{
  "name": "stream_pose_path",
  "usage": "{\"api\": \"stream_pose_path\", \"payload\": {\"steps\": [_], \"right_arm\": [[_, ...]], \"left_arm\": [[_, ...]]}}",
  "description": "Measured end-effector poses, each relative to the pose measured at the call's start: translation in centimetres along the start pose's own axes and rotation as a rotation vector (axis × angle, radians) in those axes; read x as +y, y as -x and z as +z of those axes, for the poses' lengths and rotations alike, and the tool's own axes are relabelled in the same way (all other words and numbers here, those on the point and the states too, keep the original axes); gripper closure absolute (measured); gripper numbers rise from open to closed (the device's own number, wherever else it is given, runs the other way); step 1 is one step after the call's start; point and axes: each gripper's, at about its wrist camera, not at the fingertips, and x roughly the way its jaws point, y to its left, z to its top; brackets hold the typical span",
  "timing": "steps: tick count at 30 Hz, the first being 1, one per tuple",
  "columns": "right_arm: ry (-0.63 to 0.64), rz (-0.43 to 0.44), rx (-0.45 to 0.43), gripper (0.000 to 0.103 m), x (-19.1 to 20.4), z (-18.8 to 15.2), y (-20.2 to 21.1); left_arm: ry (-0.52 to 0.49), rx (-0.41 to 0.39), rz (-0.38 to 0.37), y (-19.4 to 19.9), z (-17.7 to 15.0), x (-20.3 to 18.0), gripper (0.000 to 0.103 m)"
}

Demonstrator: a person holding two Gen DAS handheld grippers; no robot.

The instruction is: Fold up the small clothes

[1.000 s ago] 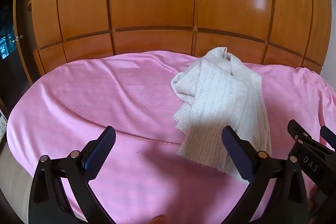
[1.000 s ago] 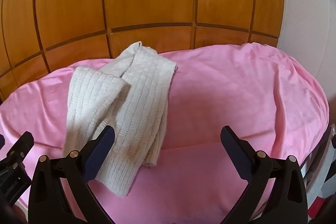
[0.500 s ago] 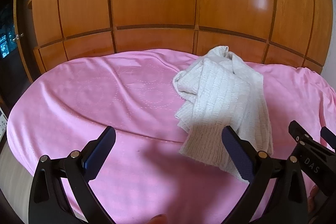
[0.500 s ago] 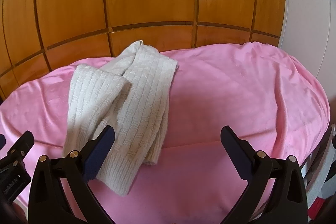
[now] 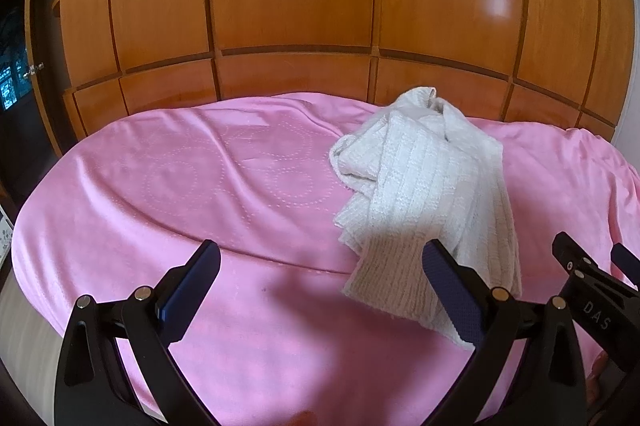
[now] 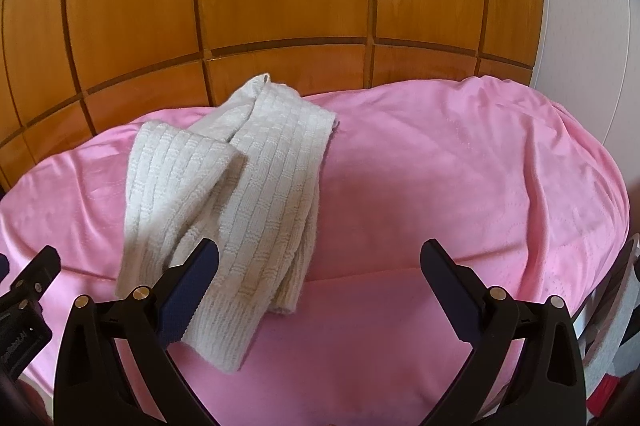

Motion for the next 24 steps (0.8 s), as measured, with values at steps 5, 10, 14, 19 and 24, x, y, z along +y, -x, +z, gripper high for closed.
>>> {"api": "stream_pose_path", "payload": {"steps": [5,10,14,19,24], "right_arm": [[0.006,-0.001,0.002,0.003,0.0,0.0,-0.3],[0.001,-0.003,0.015,0.003,-0.1,-0.1,-0.7],[-0.001,-0.005,0.024,0.003,-0.3,-0.1,-1.1],[-0.008,-0.007,0.037,0.003,-0.6,-0.2,-1.7],[-0.018,-0.013,0.049,0.003,-1.1,0.0,-2.1]], "left_arm": [[0.006,0.002,0.001,-0.1,0.2,0.0,0.002],[0.0,0.021,-0.006,-0.6,0.4,-0.1,0.002],[-0.004,0.032,-0.012,-0.9,0.7,-0.2,0.002],[-0.015,0.046,-0.014,-1.4,0.7,-0.4,0.002],[-0.029,0.054,-0.017,-1.9,0.8,-0.8,0.002]]}}
